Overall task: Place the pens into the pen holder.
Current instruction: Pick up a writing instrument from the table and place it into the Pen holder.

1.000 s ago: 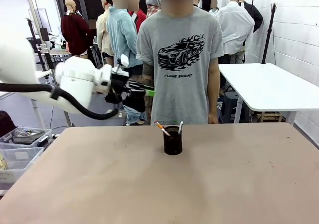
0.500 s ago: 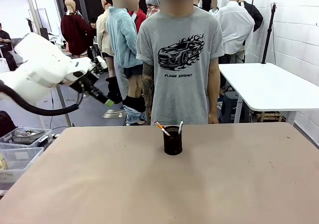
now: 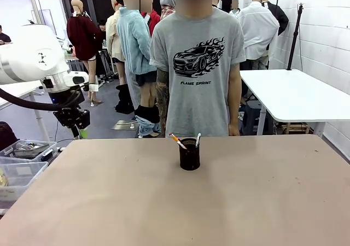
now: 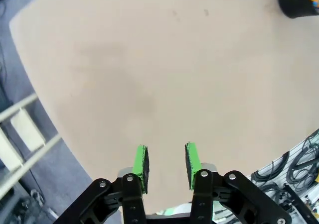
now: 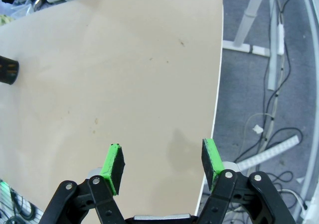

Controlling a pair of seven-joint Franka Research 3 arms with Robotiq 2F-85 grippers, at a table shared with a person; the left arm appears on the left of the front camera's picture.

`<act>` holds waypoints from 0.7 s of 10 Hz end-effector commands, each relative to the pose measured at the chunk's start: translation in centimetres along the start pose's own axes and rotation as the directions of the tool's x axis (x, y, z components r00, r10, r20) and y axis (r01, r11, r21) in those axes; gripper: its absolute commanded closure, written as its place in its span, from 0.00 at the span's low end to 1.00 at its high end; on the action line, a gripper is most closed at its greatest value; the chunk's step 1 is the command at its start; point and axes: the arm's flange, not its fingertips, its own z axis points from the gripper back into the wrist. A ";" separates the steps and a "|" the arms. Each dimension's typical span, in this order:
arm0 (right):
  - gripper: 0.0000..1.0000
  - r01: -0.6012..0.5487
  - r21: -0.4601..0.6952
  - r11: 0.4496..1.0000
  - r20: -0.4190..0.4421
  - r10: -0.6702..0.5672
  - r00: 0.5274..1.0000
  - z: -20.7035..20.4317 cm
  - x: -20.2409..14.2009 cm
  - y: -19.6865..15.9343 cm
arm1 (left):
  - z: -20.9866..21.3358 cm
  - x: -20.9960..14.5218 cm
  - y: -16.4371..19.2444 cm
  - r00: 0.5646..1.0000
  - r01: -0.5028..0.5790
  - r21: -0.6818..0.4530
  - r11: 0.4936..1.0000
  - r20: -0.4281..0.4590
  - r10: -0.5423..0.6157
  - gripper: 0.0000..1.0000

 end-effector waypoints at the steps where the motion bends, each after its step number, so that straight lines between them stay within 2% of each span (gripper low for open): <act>1: 0.22 -0.015 -0.003 1.000 -0.003 0.015 1.000 -0.1 -0.2 0.0 | -1.1 0.3 -1.1 0.999 -0.029 0.024 0.999 -0.042 0.030 0.58; 2: 0.22 -0.015 -0.003 1.000 -0.003 0.015 1.000 -0.1 -0.2 0.0 | -2.3 0.2 -1.5 1.000 -0.025 0.030 0.999 -0.015 0.025 0.58; 3: 0.22 -0.015 -0.003 1.000 -0.003 0.015 1.000 -0.1 -0.2 0.0 | -0.5 -0.1 -0.6 0.999 -0.029 0.011 1.000 -0.031 0.029 0.58; 7: 0.22 -0.015 -0.003 1.000 -0.003 0.015 1.000 -0.1 -0.2 0.0 | -0.5 -0.1 -0.6 0.999 -0.029 0.011 1.000 -0.031 0.029 0.58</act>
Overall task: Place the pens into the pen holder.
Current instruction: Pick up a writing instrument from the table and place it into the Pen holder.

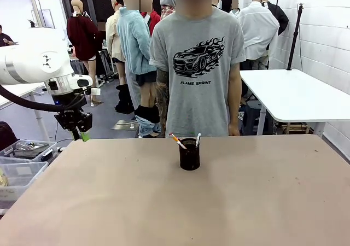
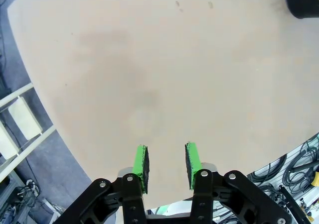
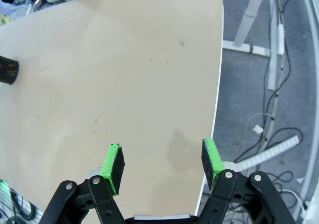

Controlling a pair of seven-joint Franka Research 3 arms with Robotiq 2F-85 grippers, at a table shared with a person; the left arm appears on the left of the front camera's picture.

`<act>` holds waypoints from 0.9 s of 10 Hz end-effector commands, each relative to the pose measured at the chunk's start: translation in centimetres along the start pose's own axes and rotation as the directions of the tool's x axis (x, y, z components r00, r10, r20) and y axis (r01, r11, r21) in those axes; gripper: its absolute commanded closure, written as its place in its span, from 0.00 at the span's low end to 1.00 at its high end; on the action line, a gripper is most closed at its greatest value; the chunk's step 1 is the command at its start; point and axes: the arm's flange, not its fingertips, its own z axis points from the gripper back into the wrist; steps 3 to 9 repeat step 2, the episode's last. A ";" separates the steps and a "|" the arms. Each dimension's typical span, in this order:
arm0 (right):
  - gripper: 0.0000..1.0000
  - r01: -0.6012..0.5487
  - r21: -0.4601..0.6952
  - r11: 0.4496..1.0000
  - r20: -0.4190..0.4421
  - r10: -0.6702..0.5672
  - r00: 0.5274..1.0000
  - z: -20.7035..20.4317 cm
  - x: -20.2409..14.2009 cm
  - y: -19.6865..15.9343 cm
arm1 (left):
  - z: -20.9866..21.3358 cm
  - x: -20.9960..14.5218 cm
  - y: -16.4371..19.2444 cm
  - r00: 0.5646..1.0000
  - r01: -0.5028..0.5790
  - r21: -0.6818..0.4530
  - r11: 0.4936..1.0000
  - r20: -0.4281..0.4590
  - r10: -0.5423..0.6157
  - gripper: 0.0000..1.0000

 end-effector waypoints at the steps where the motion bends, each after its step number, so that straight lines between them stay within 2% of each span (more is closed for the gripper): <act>1: 0.22 -0.015 -0.003 1.000 -0.003 0.015 1.000 -0.1 -0.2 0.0 | 0.2 -0.2 0.2 1.000 0.009 -0.001 1.000 -0.003 -0.009 0.58; 9: 0.22 -0.015 -0.003 1.000 -0.003 0.015 1.000 -0.1 -0.2 0.0 | 0.2 -0.2 0.2 1.000 0.009 -0.001 1.000 -0.003 -0.009 0.58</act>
